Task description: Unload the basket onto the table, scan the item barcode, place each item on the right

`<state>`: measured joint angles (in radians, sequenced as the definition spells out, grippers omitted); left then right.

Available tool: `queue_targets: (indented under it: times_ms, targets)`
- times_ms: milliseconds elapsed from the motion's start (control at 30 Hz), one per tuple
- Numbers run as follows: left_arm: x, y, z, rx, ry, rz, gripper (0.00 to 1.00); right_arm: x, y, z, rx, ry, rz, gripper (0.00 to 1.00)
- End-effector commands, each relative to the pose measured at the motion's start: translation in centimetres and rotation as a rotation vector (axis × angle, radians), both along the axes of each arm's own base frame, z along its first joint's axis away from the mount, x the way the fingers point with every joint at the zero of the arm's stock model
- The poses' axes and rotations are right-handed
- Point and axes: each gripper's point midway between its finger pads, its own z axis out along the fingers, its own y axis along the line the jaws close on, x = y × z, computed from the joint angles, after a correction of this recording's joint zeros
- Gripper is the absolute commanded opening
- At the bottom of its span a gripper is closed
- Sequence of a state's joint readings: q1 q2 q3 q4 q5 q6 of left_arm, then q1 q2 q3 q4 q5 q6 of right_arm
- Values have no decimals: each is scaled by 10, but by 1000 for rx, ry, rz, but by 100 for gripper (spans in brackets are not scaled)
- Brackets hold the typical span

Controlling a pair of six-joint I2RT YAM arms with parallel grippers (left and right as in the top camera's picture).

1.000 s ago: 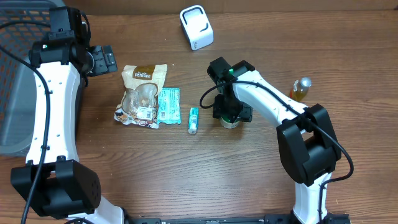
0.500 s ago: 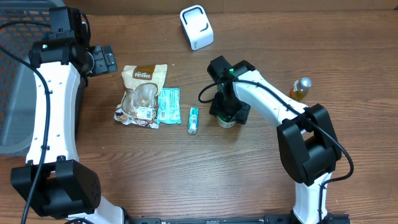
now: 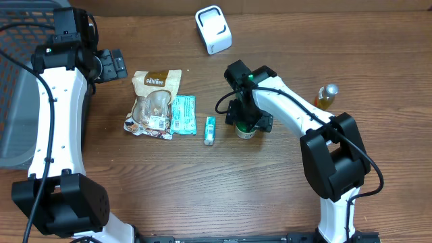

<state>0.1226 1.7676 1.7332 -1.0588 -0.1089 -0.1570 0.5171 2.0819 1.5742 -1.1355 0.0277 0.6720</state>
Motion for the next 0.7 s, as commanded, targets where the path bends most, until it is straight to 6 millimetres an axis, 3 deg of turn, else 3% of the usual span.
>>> queue_targets:
  times_ms: [0,667]
  targets:
    - [1,6,7,16,-15,11,100,2,-4,-3,-23,-7,26,85]
    - [1,6,7,16,-15,11,99,2,-4,-3,-23,-7,26,81]
